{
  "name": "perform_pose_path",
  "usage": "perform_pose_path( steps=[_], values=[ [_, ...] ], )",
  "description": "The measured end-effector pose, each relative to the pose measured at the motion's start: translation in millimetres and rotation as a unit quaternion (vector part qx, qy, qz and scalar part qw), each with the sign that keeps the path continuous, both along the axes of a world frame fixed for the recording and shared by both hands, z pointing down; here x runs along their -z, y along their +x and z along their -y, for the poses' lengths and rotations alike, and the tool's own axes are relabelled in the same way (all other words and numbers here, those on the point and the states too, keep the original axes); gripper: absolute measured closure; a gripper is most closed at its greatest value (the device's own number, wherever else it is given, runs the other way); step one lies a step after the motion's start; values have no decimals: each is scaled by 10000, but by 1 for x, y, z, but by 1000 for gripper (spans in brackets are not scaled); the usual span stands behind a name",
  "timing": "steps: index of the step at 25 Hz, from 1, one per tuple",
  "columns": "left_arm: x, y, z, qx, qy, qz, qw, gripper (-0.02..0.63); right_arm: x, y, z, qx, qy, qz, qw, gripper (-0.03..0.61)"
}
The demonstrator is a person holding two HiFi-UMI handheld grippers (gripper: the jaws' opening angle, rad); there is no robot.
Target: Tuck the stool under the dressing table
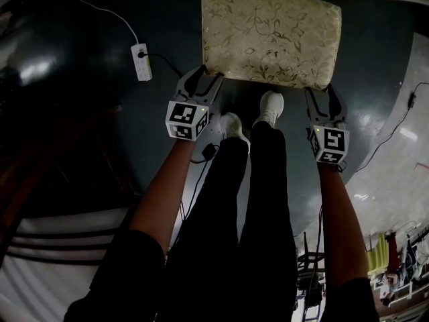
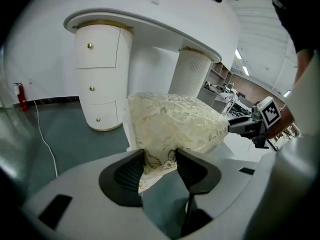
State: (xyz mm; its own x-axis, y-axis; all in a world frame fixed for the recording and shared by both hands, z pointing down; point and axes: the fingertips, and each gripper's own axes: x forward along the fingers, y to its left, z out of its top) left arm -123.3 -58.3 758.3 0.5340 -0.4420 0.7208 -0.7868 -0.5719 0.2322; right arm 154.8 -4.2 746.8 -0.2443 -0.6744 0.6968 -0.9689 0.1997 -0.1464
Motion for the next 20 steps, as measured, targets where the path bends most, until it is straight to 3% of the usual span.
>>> perform_pose_path(
  steps=[4, 10, 20],
  values=[
    [3, -2, -6, 122, -39, 161, 9998, 402, -4, 0, -11, 155, -203, 266, 9993, 322],
    [2, -1, 3, 146, -52, 422, 9990, 407, -5, -2, -6, -126, -124, 343, 9993, 322],
    [0, -1, 6, 91, -49, 274, 9996, 407, -4, -4, -7, -206, -111, 191, 9995, 322]
  ],
)
